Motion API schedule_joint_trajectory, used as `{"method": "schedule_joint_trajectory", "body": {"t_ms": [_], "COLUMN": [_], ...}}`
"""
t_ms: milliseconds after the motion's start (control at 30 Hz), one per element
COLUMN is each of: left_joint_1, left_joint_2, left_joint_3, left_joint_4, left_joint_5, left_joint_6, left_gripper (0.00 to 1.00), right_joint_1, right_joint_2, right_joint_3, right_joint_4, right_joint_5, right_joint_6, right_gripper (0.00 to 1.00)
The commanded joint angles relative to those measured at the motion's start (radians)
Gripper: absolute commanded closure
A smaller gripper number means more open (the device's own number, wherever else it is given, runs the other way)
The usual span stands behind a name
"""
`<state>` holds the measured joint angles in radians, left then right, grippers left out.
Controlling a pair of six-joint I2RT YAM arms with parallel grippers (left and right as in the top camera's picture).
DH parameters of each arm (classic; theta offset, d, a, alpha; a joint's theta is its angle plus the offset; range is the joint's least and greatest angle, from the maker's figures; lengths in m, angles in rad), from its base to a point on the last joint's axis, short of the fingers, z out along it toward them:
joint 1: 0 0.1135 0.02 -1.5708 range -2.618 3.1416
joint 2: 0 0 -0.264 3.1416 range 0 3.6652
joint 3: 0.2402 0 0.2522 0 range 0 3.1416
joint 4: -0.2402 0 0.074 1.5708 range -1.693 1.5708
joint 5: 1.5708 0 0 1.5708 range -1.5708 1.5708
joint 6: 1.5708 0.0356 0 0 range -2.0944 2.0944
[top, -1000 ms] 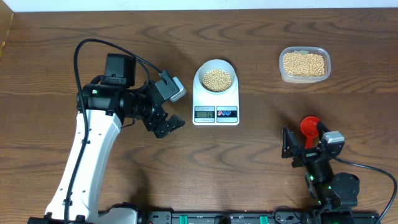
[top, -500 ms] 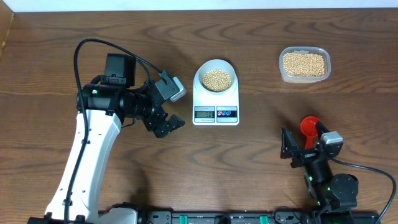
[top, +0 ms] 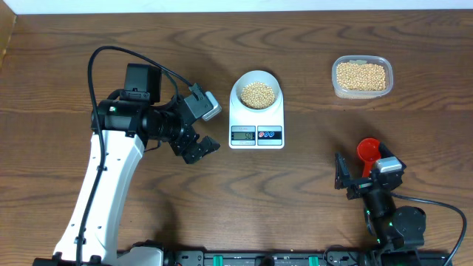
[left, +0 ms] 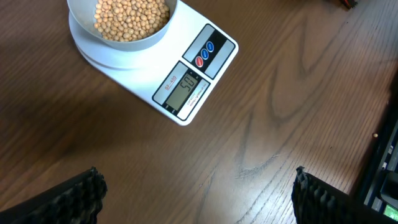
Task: Scoop item into bowl and weigh 50g on scale
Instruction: 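Open the right gripper, release the scoop, and raise the gripper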
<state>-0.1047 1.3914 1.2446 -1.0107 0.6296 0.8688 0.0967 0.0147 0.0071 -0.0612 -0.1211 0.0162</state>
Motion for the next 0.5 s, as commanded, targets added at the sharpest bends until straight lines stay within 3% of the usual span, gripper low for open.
{"method": "schedule_joint_trajectory", "body": {"t_ms": [0, 333, 467], "left_joint_1": [0.005, 0.005, 0.005], "left_joint_2": [-0.013, -0.013, -0.013], "left_joint_3": [0.015, 0.015, 0.015], "left_joint_4": [-0.002, -0.002, -0.002], "left_joint_5": [0.006, 0.006, 0.006], "left_joint_6": [0.013, 0.013, 0.013], "left_gripper": [0.02, 0.02, 0.02], "right_joint_1": [0.009, 0.009, 0.009], "right_joint_2": [-0.010, -0.010, -0.010], "right_joint_3": [-0.002, -0.002, -0.002], "right_joint_4": [-0.004, -0.006, -0.006], "right_joint_5": [0.011, 0.027, 0.026], "right_joint_6": [-0.041, -0.046, -0.129], "right_gripper": [0.01, 0.01, 0.01]}}
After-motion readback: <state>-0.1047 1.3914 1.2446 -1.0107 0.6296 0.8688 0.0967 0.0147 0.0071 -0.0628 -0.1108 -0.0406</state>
